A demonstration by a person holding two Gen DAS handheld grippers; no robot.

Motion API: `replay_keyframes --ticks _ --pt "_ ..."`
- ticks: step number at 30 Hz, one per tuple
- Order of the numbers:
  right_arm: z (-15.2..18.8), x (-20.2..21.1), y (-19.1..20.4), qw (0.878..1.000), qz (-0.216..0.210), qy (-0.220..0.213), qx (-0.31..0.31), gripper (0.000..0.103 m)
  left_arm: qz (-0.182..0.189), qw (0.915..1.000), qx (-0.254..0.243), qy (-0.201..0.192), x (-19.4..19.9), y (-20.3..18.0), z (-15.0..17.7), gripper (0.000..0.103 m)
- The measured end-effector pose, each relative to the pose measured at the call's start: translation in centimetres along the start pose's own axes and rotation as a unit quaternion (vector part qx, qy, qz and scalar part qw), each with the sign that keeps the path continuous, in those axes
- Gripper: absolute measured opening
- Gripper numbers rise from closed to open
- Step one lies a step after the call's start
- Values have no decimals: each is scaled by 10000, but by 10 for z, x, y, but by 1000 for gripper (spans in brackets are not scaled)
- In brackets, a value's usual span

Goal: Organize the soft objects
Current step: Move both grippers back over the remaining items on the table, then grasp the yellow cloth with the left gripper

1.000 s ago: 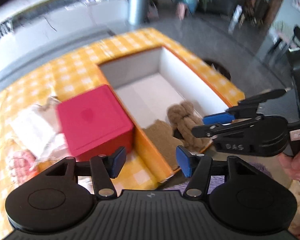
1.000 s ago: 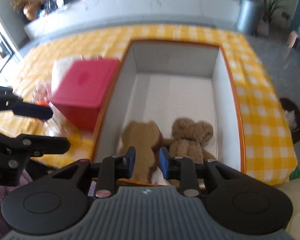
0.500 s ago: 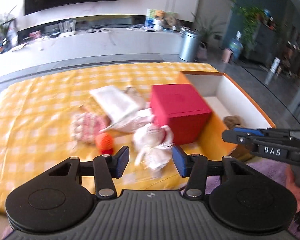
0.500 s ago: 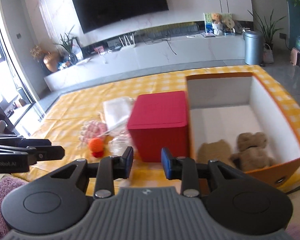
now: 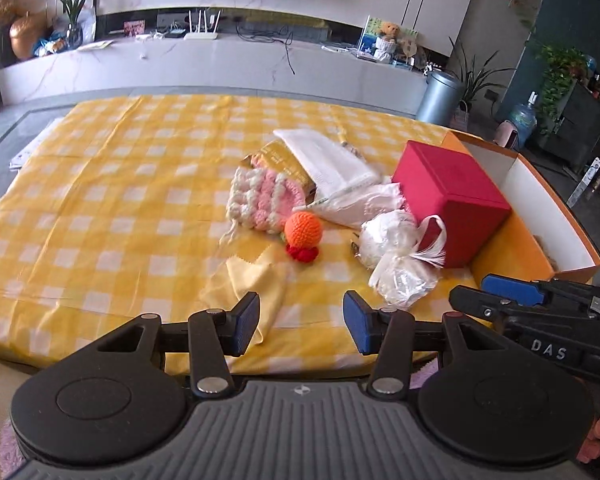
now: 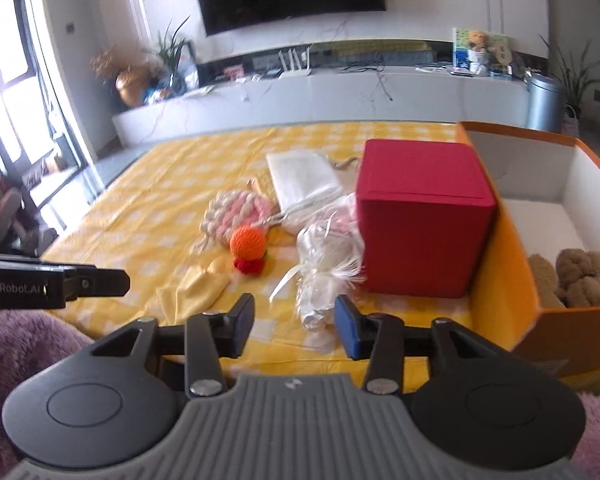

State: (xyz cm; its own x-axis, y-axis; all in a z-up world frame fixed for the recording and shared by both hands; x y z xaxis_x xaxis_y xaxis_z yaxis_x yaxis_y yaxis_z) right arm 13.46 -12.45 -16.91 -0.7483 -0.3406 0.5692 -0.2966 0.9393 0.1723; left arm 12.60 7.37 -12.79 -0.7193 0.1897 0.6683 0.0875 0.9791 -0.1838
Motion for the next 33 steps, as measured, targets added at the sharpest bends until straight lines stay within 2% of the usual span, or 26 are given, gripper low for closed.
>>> replay_keyframes --ticks 6,14,18,22,29,30,31,32,33 --pt "-3 -22 4 9991 146 179 369 50 83 9998 -109 132 -19 1 -1 57" --pt "-9 -54 18 9972 -19 335 667 49 -188 9971 -267 690 -63 20 1 57" --pt "-18 -68 28 9951 -17 281 943 49 -262 9944 -300 980 -86 24 2 60" --pt "-20 -74 23 9950 76 269 959 49 -377 9921 -398 1128 -103 23 5 69" --pt "-14 -79 10 9955 286 370 825 49 -441 9886 -343 1400 -120 24 15 70" --pt "-16 -79 10 9958 272 357 797 49 -453 9875 -366 1465 -123 23 18 70" --pt "-18 -77 11 9960 243 328 790 49 -500 9859 -368 1554 -125 24 20 65" --pt "-20 -77 12 9961 230 299 802 50 -571 9838 -347 1661 -129 27 24 54" --pt "-22 -76 14 9959 219 279 827 50 -645 9836 -353 1644 -130 28 24 52"
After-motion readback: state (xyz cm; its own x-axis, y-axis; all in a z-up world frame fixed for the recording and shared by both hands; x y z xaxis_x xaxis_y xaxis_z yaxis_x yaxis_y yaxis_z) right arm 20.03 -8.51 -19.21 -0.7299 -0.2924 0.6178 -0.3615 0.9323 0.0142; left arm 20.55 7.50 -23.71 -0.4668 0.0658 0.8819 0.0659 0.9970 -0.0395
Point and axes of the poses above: each gripper's, at about its wrist camera, not at the fingertips, and x roughly against the way its jaws point, y to its left, z to its underside, the point moved 9 cm from there along -x, roughly the way its jaws point, and after that the axes turned 5 degrees about -y, right-handed, at the moved point
